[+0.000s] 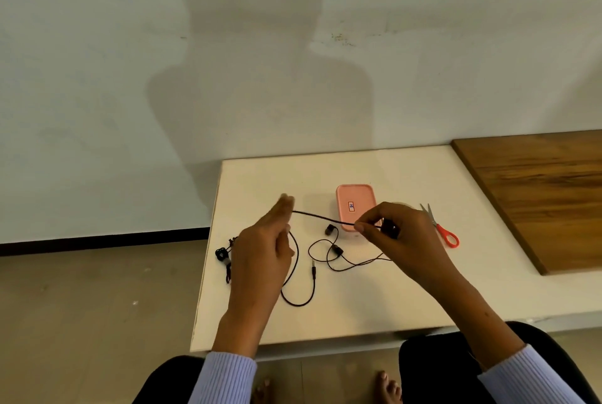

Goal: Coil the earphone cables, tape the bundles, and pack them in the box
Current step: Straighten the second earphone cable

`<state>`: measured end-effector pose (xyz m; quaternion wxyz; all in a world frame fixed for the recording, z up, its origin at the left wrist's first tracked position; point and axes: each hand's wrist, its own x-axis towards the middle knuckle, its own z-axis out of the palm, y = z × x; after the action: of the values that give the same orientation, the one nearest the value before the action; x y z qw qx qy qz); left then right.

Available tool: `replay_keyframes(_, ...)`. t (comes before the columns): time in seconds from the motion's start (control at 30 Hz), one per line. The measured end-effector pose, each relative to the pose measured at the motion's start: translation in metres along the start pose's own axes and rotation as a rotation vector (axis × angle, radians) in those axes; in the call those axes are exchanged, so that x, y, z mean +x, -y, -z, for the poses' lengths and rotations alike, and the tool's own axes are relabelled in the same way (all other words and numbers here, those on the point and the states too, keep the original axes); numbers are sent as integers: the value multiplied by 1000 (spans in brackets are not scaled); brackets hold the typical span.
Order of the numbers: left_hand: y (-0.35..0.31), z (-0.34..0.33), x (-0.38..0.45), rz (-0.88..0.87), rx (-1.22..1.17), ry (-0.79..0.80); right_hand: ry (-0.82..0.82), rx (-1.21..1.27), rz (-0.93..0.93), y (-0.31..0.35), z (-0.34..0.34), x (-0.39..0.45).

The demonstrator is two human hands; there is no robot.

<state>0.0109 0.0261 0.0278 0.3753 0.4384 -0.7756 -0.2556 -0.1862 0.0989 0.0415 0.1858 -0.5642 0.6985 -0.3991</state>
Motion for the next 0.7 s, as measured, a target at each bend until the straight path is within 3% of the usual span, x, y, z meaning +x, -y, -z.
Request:
replay_keyframes(0.17, -17, -17, -8, -151, -4, 178, 48, 10, 78, 10, -13, -3)
replay_keyframes(0.33, -18, -19, -3, -168, -100, 143, 56, 89, 93, 12, -12, -1)
replay_keyframes(0.47, -9, -12, 0, -85, -157, 41, 42, 102, 46, 6, 2, 2)
replay_keyframes(0.7, -6, -6, 1, 104, -191, 25, 91, 345, -82, 5, 7, 0)
